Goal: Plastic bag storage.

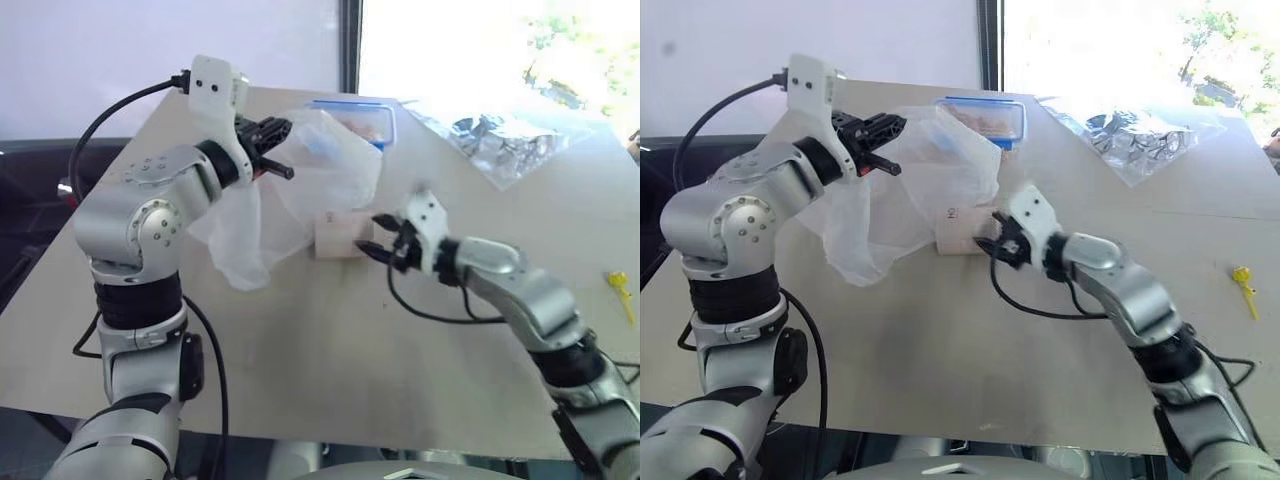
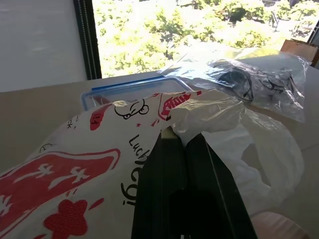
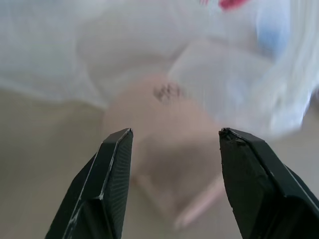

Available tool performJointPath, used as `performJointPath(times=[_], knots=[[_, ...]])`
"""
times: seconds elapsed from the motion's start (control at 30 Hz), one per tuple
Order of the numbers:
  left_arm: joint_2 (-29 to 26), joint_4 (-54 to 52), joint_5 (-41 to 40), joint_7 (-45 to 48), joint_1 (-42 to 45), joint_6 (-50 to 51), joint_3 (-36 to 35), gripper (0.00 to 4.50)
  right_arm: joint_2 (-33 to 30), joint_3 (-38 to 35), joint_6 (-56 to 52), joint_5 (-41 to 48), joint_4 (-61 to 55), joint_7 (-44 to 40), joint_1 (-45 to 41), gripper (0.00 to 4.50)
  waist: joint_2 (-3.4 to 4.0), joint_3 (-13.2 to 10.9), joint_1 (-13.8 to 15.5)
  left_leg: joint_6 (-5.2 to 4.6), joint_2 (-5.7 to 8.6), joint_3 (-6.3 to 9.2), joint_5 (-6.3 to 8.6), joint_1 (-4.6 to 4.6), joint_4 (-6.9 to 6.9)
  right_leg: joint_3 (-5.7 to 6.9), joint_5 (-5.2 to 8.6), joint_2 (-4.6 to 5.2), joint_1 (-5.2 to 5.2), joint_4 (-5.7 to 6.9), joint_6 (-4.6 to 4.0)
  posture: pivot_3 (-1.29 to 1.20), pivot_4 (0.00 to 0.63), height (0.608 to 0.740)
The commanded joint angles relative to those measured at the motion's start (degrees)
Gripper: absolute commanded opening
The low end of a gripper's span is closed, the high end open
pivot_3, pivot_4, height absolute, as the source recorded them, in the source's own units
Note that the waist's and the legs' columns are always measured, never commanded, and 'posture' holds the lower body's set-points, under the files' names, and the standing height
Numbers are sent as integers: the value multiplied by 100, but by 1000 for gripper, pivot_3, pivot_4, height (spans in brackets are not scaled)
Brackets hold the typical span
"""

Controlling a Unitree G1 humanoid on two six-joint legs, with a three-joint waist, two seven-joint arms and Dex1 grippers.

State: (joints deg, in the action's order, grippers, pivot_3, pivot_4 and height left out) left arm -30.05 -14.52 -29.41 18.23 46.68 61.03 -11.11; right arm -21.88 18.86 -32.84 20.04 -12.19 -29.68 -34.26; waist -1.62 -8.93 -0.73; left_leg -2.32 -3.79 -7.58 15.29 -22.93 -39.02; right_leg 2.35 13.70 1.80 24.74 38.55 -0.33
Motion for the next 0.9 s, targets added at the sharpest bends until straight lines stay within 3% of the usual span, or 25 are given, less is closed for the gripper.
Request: performJointPath(times=[0.03,0.13,0.23,0.4,0.57,0.7,0.9], knots=[[-60,-65,81,-207,92,-61,-258,0,450,77,502,-388,716,-44,-467,2760,0,0,-2,0,-1,-2,0,-1,0,0,0,2,1,0,0,0,150,740],[-57,-84,104,-300,76,-73,-293,0,710,98,434,-441,1248,-282,-645,2760,0,0,7,0,0,-2,0,-2,0,2,-1,4,0,-1,-1,0,150,740],[-46,-113,121,-374,14,-65,-346,0,231,410,136,-479,1035,-1085,-475,2760,0,-1,31,0,6,1,0,-6,0,8,-1,12,-1,-1,-1,0,150,740],[-52,-141,125,-427,-85,-67,-424,0,-896,105,-787,195,-429,-1925,250,2760,-2,1,44,-5,16,11,3,-5,0,9,2,24,-6,-2,5,0,150,740],[-30,-92,155,-453,-110,-142,-396,0,-1599,-777,-1327,831,-1632,-1890,937,2760,-4,-1,42,-5,16,15,3,-1,0,9,2,22,-10,1,5,0,150,740],[1,25,182,-444,-69,-220,-330,0,-1081,-1337,-1606,974,-1893,-1000,724,2760,-6,-3,-37,-4,12,7,3,9,0,-5,3,15,-7,15,5,0,150,740],[18,223,224,-412,43,-385,-219,0,-176,-752,-1355,180,-830,-132,-97,2760,-5,-3,-2,4,12,8,-2,11,0,-3,3,13,-3,28,3,0,150,740]])
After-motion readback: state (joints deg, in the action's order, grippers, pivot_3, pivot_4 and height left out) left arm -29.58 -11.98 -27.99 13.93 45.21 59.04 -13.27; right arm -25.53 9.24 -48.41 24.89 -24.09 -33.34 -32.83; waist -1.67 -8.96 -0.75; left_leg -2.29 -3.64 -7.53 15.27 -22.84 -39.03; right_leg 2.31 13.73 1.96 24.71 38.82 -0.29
